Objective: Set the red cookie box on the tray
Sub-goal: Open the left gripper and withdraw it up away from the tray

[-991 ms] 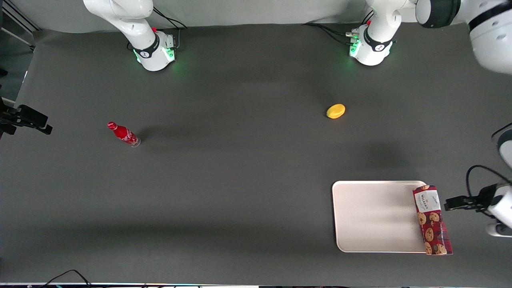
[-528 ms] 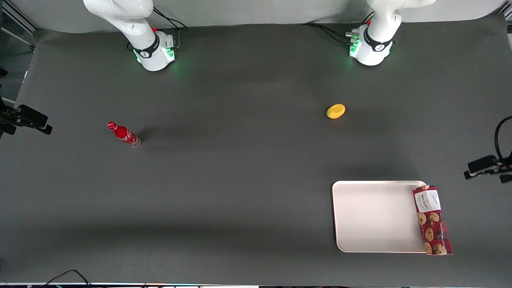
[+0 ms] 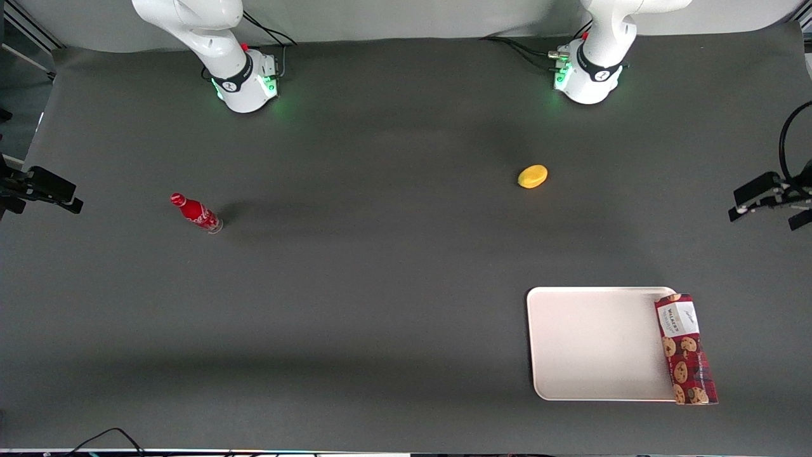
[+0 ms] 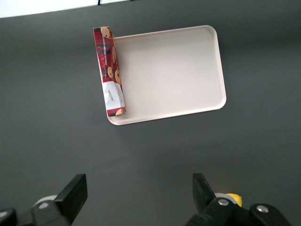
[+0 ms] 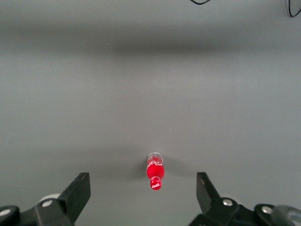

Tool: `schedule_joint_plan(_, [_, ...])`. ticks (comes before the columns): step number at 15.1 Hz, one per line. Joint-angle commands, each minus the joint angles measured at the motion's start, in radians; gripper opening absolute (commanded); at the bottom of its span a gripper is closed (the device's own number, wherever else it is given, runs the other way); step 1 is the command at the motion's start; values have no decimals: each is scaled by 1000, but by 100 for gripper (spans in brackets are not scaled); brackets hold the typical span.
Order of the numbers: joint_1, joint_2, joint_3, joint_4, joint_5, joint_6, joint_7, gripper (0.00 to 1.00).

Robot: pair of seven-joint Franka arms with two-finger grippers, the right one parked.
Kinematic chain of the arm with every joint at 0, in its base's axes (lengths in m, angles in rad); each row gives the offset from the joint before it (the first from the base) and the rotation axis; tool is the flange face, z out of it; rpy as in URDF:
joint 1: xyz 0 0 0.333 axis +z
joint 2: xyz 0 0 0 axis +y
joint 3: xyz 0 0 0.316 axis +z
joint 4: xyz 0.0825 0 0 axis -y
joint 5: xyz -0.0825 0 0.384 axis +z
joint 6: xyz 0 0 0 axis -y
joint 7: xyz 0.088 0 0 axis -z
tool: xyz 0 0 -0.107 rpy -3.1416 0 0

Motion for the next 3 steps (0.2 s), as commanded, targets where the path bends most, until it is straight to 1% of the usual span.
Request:
schedule_joint_plan(1, [-13, -95, -10, -80, 50, -24, -39, 100])
schedule_joint_plan(3, [-12, -98, -8, -83, 54, -25, -39, 100])
